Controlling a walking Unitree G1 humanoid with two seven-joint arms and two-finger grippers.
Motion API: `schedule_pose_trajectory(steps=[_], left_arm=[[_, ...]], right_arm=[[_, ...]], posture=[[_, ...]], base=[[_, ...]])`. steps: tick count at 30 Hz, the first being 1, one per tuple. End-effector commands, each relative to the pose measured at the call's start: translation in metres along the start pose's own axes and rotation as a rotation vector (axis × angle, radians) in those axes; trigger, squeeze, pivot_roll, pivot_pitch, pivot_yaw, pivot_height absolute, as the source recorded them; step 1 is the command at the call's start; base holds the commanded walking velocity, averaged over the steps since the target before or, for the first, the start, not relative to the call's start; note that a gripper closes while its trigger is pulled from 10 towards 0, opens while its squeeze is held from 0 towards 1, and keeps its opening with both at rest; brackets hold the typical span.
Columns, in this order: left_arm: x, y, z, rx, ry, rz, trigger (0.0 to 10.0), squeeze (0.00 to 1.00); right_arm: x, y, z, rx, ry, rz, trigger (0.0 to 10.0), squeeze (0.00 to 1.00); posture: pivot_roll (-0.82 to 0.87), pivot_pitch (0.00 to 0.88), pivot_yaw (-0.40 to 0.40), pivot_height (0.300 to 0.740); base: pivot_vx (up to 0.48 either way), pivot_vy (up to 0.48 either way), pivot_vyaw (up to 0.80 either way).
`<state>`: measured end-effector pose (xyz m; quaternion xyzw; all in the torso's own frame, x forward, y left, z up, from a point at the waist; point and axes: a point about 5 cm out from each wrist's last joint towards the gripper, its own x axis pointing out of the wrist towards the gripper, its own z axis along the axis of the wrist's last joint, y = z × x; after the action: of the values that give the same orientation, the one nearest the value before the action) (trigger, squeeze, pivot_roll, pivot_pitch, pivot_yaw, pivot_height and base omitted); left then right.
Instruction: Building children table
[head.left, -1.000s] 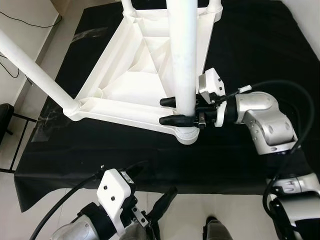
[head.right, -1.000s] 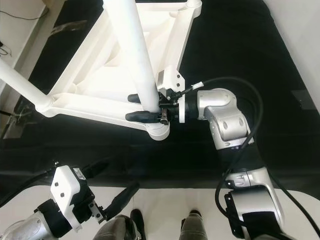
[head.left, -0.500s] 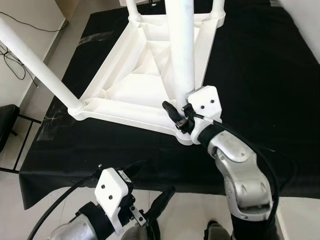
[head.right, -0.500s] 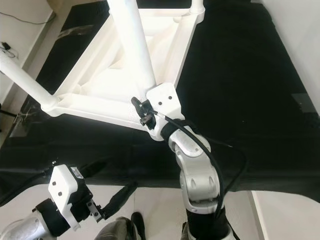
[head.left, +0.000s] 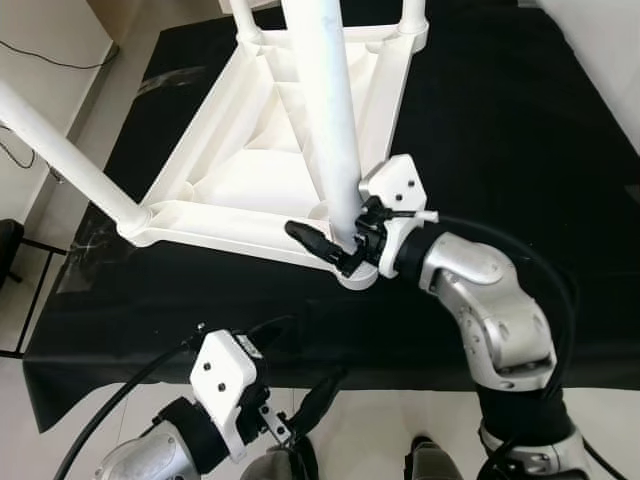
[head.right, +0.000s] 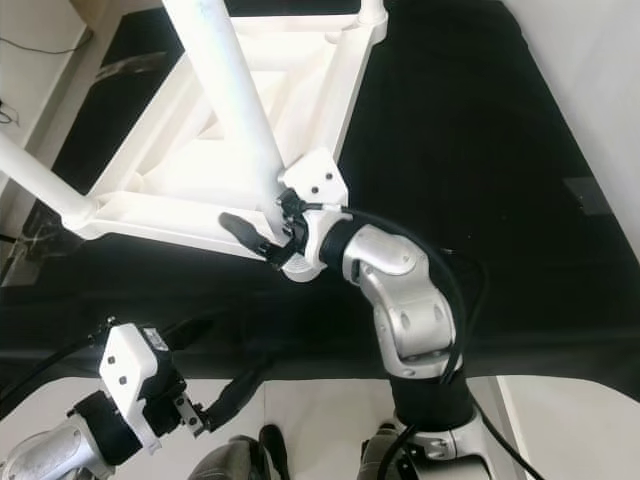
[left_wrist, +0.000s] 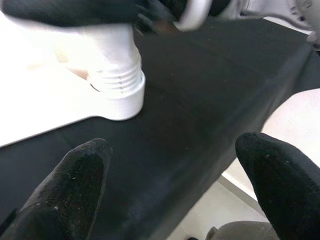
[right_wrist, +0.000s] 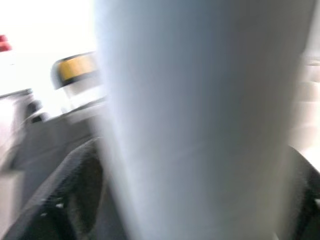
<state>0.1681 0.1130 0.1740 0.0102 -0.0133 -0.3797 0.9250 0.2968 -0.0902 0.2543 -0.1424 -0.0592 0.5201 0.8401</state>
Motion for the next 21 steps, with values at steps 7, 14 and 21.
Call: schedule_pose_trajectory(steps=[7,14,21], left_arm=[[-0.003,-0.001,-0.004,-0.015,0.016,0.007,10.0,0.0],[-0.004,-0.003,-0.003,-0.021,0.014,0.008,10.0,0.0],[-0.004,-0.005,-0.003,-0.029,0.011,0.008,10.0,0.0]], right_arm=[[0.006,-0.013,0.001,-0.002,-0.02,0.276,10.0,0.0],[0.01,-0.023,0.002,0.036,-0.059,0.309,0.0,0.0],[0.006,-0.027,-0.006,0.027,-0.031,0.231,0.0,0.0]], posture=[[-0.05,0.305,0.176,0.74],[-0.05,0.319,0.169,0.74],[-0.06,0.33,0.161,0.74]], base=[[0.0,0.0,0.0],[0.0,0.0,0.0],[0.0,0.0,0.0]])
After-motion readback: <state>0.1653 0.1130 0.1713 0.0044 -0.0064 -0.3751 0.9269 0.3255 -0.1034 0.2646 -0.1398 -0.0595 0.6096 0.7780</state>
